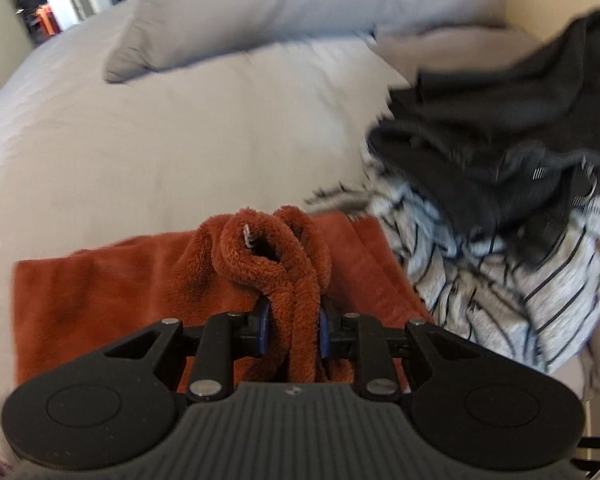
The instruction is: Fold clothes
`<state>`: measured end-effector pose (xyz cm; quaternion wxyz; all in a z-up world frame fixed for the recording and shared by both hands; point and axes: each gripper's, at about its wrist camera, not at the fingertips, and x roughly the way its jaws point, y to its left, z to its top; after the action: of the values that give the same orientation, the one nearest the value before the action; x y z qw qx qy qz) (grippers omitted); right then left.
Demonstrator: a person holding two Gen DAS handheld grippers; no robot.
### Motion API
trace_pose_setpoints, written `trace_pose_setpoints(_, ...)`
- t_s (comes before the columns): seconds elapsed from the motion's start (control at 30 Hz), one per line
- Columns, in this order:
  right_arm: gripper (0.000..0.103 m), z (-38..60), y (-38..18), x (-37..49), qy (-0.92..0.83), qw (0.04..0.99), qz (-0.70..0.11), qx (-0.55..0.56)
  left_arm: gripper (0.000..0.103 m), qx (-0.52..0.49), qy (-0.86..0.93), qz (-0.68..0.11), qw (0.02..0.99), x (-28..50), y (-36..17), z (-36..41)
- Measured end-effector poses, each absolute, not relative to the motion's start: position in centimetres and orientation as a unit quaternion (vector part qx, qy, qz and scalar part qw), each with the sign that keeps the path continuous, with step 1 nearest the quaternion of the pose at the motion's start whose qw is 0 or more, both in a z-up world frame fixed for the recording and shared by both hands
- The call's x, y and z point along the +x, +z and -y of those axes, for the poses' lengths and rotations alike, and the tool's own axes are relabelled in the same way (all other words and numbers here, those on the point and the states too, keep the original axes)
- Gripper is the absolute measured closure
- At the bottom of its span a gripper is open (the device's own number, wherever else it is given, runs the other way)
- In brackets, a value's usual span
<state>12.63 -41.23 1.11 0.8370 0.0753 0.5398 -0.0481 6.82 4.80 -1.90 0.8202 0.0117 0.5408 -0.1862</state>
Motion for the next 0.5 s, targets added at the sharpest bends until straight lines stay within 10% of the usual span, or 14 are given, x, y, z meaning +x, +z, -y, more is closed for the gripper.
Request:
trace_pose_setpoints(0.27,0.069,42.3,-3.2,13.8,-0.066,0.837,-0.541,0.043,0.045,-0.051,-0.201,-0.567,0.797,8.3,-4.2,-2.8)
trace_pose_setpoints(0.5,0.037,42.1,-1.7,12.3,-0.071,0.853,-0.516,-0.021,0.044,-0.057,-0.187,-0.585,0.787,9.5,-5.8,-1.7)
